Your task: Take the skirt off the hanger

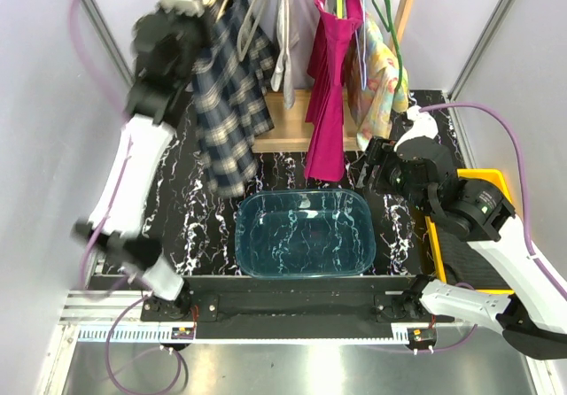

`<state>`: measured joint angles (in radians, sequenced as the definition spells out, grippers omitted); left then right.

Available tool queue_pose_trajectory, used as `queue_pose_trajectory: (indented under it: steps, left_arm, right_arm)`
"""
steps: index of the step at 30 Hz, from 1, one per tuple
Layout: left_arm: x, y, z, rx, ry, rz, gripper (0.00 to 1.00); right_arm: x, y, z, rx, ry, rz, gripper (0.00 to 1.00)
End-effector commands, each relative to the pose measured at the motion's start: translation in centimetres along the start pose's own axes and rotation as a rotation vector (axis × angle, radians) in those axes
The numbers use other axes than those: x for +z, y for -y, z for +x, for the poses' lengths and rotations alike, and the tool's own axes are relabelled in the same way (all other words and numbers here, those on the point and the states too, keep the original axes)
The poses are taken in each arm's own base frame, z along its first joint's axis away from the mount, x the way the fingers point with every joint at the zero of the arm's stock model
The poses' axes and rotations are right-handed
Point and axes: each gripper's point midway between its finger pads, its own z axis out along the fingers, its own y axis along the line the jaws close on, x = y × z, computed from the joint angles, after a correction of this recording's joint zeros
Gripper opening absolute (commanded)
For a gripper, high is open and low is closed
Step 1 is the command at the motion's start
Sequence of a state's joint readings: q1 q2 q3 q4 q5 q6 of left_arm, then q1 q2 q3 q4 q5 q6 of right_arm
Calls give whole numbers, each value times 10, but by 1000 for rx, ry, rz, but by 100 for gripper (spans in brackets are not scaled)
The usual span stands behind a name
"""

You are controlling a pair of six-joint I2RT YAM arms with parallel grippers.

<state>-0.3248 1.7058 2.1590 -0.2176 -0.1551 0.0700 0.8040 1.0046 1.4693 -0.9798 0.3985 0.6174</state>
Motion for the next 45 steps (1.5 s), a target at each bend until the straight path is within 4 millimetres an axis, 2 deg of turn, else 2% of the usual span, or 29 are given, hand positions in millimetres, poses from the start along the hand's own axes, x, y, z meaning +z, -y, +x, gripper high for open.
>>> queue_pose_trajectory:
  steps: [1, 3, 4, 5, 7, 8, 9, 10, 12, 13, 15, 18, 19, 20, 21, 23, 26, 29, 30, 34, 39, 41, 42, 44, 45]
  left_arm:
    - [-112, -20, -133, -39, 365, 20, 0]
    - [-121, -16, -116, -33, 291, 51, 0]
    - [-133, -10, -121, -20, 290, 97, 0]
    - [-139, -6, -111, -6, 235, 124, 0]
    - [-159, 10, -109, 35, 212, 236, 0]
    - [-165, 17, -95, 49, 150, 282, 0]
    - [-173, 22, -93, 62, 131, 322, 0]
    - [-185, 32, -77, 81, 56, 397, 0]
    - [-200, 36, -73, 107, 25, 441, 0]
    - [-215, 41, -65, 124, -7, 490, 0]
    - [-227, 42, -53, 163, -29, 518, 0]
    - [-263, 27, -64, 209, 12, 467, 0]
    - [-268, 21, -59, 215, -4, 445, 0]
    - [-274, 16, -60, 221, -8, 421, 0]
    - [-285, 7, -66, 240, 9, 382, 0]
    - [-300, -1, -67, 258, -1, 357, 0]
    - [-318, -7, -81, 266, 25, 338, 0]
    - [-331, 0, -101, 257, 81, 384, 0]
    - [-338, 11, -108, 259, 113, 453, 0]
    - [-358, 34, -133, 234, 214, 591, 0]
    - [-373, 46, -161, 184, 290, 667, 0]
    - [-373, 52, -167, 161, 292, 706, 0]
    - [-381, 56, -176, 163, 320, 738, 0]
    - [-381, 63, -180, 150, 322, 785, 0]
    - [-382, 65, -183, 148, 331, 800, 0]
  right_arm:
    - [-3, -6, -10, 0, 40, -30, 75]
    - [-1, -7, -8, -2, 35, -38, 75]
    - [-1, -9, -8, -5, 33, -44, 75]
    - [0, -10, -7, -8, 30, -47, 75]
    - [4, -13, -7, -19, 25, -49, 75]
    - [5, -15, -9, -22, 27, -54, 75]
    - [6, -16, -9, -29, 24, -58, 75]
    - [7, -19, -9, -32, 23, -69, 77]
    - [8, -25, -13, -50, 27, -89, 81]
    - [8, -31, -18, -55, 43, -110, 85]
    - [7, -39, -25, -108, 64, -154, 90]
    - [-2, -53, -48, -152, 190, -246, 93]
    - [2, -61, -55, -146, 254, -285, 93]
    - [-11, -62, -64, -176, 322, -326, 92]
    - [-16, -67, -67, -185, 356, -372, 92]
    - [-20, -71, -76, -179, 428, -406, 92]
    - [-14, -85, -72, -208, 399, -448, 93]
    - [-12, -104, -64, -225, 361, -542, 93]
    - [-12, -107, -64, -225, 362, -557, 93]
    - [-14, -117, -71, -269, 407, -595, 94]
    - [-20, -109, -83, -345, 480, -557, 98]
    - [-29, -102, -91, -375, 543, -538, 99]
    - [-30, -99, -90, -381, 570, -537, 100]
    - [-46, -90, -96, -386, 633, -535, 99]
    - [-43, -86, -92, -406, 642, -524, 100]
